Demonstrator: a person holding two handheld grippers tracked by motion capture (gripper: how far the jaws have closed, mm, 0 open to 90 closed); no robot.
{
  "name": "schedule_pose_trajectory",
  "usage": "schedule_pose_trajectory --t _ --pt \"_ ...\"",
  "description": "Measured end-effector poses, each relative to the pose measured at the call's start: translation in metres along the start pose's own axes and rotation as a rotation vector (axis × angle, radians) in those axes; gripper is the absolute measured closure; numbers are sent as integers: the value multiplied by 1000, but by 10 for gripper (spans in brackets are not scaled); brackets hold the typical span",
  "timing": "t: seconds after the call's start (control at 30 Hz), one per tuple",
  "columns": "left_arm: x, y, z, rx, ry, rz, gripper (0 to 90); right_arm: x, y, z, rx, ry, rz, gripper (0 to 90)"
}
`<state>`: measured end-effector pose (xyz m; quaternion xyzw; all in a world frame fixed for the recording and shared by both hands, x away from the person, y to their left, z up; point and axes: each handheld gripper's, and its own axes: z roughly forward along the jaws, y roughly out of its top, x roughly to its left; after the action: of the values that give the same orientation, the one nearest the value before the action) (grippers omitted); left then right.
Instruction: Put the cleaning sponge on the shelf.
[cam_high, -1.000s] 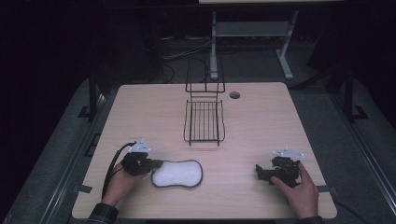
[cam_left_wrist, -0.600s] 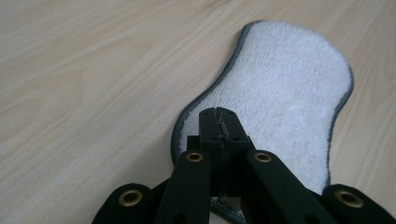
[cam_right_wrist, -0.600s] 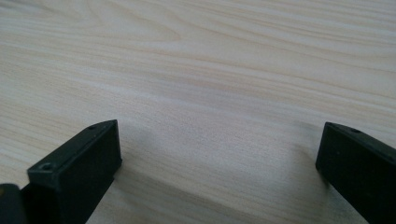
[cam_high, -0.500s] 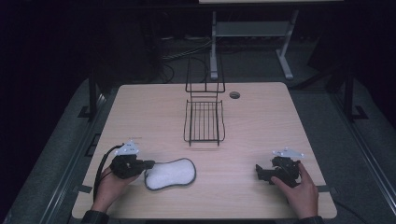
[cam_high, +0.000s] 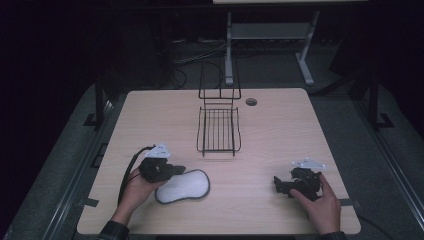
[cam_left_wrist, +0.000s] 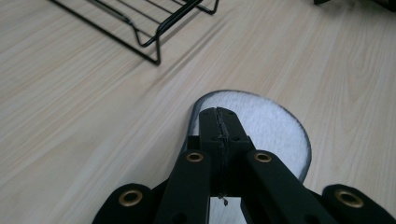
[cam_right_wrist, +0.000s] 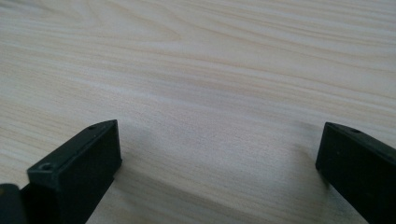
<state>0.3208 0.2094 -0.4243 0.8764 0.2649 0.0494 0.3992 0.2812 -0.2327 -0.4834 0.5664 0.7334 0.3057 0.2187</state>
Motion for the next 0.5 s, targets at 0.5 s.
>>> schedule_pose_trajectory --t 0.5 --pt "-10 23 45 92 -47 54 895 0 0 0 0 0 0 0"
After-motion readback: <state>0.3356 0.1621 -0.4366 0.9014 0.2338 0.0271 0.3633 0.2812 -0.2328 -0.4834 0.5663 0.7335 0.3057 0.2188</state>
